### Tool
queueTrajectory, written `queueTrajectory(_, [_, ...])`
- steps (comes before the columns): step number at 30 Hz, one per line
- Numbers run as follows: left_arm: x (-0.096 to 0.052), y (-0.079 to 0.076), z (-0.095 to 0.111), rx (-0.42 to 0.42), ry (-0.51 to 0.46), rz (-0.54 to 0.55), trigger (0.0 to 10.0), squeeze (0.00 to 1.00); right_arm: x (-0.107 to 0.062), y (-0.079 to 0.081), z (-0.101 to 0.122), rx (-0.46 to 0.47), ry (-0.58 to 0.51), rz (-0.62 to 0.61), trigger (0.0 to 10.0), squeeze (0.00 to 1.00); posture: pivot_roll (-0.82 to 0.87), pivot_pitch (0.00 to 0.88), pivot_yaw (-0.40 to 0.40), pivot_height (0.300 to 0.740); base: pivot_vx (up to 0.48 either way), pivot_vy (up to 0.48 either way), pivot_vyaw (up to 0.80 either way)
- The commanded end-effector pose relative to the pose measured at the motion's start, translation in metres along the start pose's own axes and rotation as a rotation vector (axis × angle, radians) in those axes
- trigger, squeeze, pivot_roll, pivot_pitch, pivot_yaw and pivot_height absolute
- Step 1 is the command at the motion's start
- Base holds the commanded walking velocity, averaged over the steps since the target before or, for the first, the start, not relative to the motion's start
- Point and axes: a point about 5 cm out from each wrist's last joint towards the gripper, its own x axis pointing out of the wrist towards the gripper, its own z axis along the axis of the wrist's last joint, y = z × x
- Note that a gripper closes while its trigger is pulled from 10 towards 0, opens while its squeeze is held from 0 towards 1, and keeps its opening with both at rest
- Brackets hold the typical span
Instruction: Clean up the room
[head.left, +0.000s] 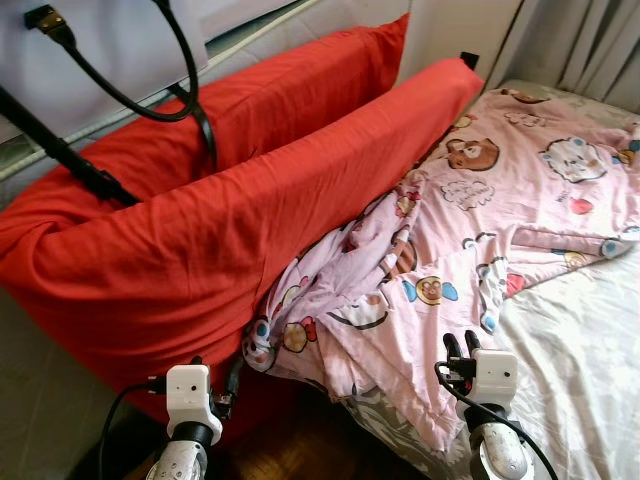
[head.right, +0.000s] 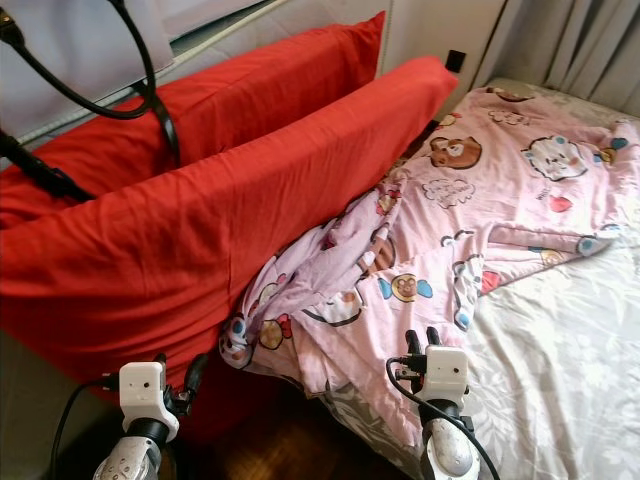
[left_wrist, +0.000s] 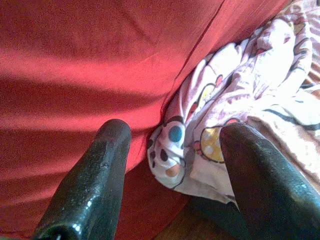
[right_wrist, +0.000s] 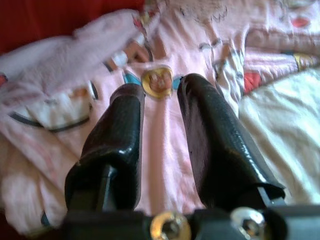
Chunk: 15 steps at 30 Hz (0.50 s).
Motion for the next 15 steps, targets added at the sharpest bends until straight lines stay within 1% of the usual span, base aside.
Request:
queueTrajectory(1, [-0.003, 0.001, -0.005, -0.015, 0.033, 0.015, 10.0, 0.0, -0.003, 0.001, -0.006, -0.004, 0.046, -0.002, 10.0, 0.0, -0.06, 0.119, 0.002, 0.735, 0.0, 0.0, 0.0])
queueTrajectory(4, [0.0, -0.001, -0.003, -0.017, 0.03, 0.01, 10.0, 0.0, 0.0, 0.0, -0.004, -0.003, 0.043, -0.01, 10.0, 0.0, -0.06, 0.136, 0.001, 0.715, 0.0, 0.0, 0.0])
queueTrajectory(6, [0.0, -0.001, -0.002, -0.017, 0.029, 0.009, 10.0, 0.0, 0.0, 0.0, -0.003, -0.003, 0.041, -0.01, 10.0, 0.0, -0.06, 0.138, 0.001, 0.71, 0.0, 0.0, 0.0])
queueTrajectory(8, [0.002, 0.002, -0.002, -0.013, 0.032, 0.02, 10.0, 0.0, 0.003, 0.001, 0.0, 0.013, 0.035, -0.02, 10.0, 0.0, -0.06, 0.147, 0.004, 0.696, 0.0, 0.0, 0.0])
queueTrajectory(14, [0.001, 0.002, -0.003, -0.012, 0.04, 0.021, 10.0, 0.0, 0.011, 0.003, 0.003, 0.02, 0.047, -0.029, 10.0, 0.0, -0.06, 0.148, 0.004, 0.696, 0.0, 0.0, 0.0])
queueTrajectory(15, [0.001, 0.002, -0.003, -0.012, 0.04, 0.02, 10.0, 0.0, 0.012, 0.005, 0.001, 0.014, 0.064, -0.026, 10.0, 0.0, -0.05, 0.156, 0.007, 0.696, 0.0, 0.0, 0.0])
